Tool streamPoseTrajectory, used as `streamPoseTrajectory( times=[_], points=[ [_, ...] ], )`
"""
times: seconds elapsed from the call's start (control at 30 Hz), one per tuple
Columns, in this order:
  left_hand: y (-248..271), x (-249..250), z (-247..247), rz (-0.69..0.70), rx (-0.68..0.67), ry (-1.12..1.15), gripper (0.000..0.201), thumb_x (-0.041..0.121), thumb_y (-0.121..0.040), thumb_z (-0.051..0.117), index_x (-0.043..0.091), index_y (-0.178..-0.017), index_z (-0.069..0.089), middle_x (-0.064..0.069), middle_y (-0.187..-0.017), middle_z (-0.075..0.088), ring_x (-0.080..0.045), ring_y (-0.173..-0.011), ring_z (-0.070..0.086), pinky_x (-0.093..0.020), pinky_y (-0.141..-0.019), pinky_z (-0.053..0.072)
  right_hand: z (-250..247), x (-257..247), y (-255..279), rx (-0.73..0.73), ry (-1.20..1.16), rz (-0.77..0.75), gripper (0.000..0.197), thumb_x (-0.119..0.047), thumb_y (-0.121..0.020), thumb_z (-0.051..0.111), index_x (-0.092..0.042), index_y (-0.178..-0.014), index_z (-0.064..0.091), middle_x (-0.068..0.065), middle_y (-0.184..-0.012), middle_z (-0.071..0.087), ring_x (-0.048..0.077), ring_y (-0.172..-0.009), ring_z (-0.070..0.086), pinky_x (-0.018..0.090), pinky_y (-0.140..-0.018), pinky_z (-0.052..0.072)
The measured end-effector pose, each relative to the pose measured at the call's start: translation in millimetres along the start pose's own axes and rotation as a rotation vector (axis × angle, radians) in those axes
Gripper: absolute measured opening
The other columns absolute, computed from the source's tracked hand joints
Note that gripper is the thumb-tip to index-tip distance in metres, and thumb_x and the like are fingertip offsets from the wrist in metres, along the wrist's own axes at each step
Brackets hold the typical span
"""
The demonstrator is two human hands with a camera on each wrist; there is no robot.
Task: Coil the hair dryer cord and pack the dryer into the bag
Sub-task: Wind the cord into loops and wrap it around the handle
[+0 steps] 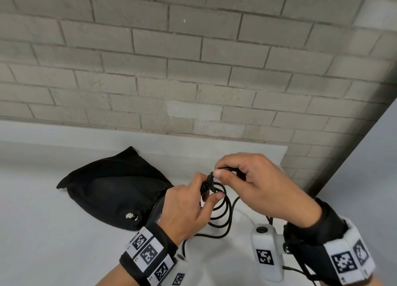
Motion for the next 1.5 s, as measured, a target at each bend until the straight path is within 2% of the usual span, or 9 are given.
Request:
streamPoseTrajectory(
  times=[0.13,0.33,0.47,0.57,0.7,0.87,1.0,1.17,1.5],
  points=[
    [0.9,1.3,-3.0,0.026,0.01,-0.006,0.04,0.06,-0.101,0.026,0.024,-0.088,0.04,0.014,-0.05,0.033,-0.01,-0.036,0.04,-0.023,-0.038,0.032,12.8,15.9,-8.6,0.082,-0.228,0.088,0.02,-0.031,-0.097,0.055,-0.028,-0.082,0.067,-0.01,-0.072,0.067,0.004,-0.063,0.058,0.017,-0.06,0.044],
    [7.5,-1.4,-0.7,0.032,0.017,0.027,0.047,0.051,-0.105,0.02,0.019,-0.088,0.051,0.008,-0.051,0.046,-0.014,-0.038,0.044,-0.033,-0.037,0.04,47.9,43.6,-5.4,0.186,-0.469,0.28,0.023,-0.032,-0.097,0.055,-0.02,-0.085,0.071,-0.003,-0.072,0.067,-0.002,-0.052,0.053,0.016,-0.057,0.037],
    [8.8,-2.9,0.4,0.013,0.033,0.043,0.044,0.05,-0.106,0.02,0.022,-0.09,0.049,0.008,-0.051,0.046,-0.014,-0.038,0.044,-0.032,-0.037,0.04,65.9,58.5,3.0,0.214,-0.593,0.358,0.025,-0.027,-0.098,0.056,-0.016,-0.086,0.074,-0.014,-0.067,0.065,-0.003,-0.057,0.055,0.013,-0.061,0.039],
    [10.6,-2.8,1.7,0.034,0.019,0.032,0.042,0.049,-0.106,0.019,0.022,-0.091,0.048,0.008,-0.051,0.048,-0.014,-0.038,0.045,-0.031,-0.038,0.04,73.1,63.3,8.9,0.224,-0.612,0.348,0.016,-0.022,-0.095,0.06,-0.017,-0.095,0.075,-0.018,-0.071,0.068,-0.003,-0.066,0.06,0.013,-0.066,0.043],
    [12.5,-1.6,3.8,0.041,0.03,0.043,0.039,0.049,-0.106,0.019,0.024,-0.091,0.045,0.009,-0.052,0.049,-0.014,-0.038,0.046,-0.03,-0.039,0.04,75.1,65.9,13.6,0.299,-0.615,0.311,0.011,-0.016,-0.093,0.064,-0.022,-0.098,0.072,-0.006,-0.087,0.073,0.005,-0.08,0.067,0.019,-0.074,0.05],
    [14.1,-9.0,6.4,-0.043,0.058,0.094,0.043,0.053,-0.105,0.018,0.024,-0.095,0.048,0.007,-0.057,0.056,-0.016,-0.043,0.053,-0.038,-0.041,0.045,80.1,57.3,21.4,0.222,-0.706,0.261,0.021,-0.035,-0.095,0.059,-0.02,-0.105,0.07,-0.005,-0.098,0.073,0.003,-0.079,0.064,0.018,-0.072,0.048],
    [11.9,-13.4,2.9,-0.092,0.099,0.094,0.043,0.053,-0.105,0.018,0.023,-0.099,0.049,0.007,-0.058,0.058,-0.015,-0.043,0.054,-0.037,-0.041,0.046,83.7,61.6,28.6,0.145,-0.657,0.226,0.038,-0.038,-0.078,0.076,-0.028,-0.113,0.067,-0.005,-0.108,0.069,0.017,-0.096,0.064,0.035,-0.085,0.053],
    [7.2,-10.8,-1.1,-0.136,0.138,0.088,0.045,0.052,-0.105,0.014,0.025,-0.104,0.049,0.014,-0.062,0.06,-0.008,-0.045,0.056,-0.033,-0.043,0.049,84.3,57.7,30.1,0.105,-0.616,0.188,0.017,-0.013,-0.087,0.072,-0.026,-0.099,0.072,-0.004,-0.093,0.07,0.018,-0.088,0.063,0.048,-0.085,0.05],
    [3.4,7.7,-5.5,-0.333,0.141,0.326,0.05,0.071,-0.095,0.019,0.036,-0.098,0.055,0.01,-0.055,0.053,-0.012,-0.049,0.052,-0.035,-0.051,0.045,55.5,52.2,19.8,0.07,-0.641,0.112,0.025,-0.003,-0.087,0.069,-0.027,-0.092,0.074,-0.002,-0.089,0.072,0.018,-0.087,0.064,0.042,-0.086,0.051]
  ],
)
Point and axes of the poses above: each hand's wrist, its own y-axis away from the middle knuckle, its own z-axis out of the palm, x = y × z, the point moved 3 cm from there along -y, towards the middle knuckle
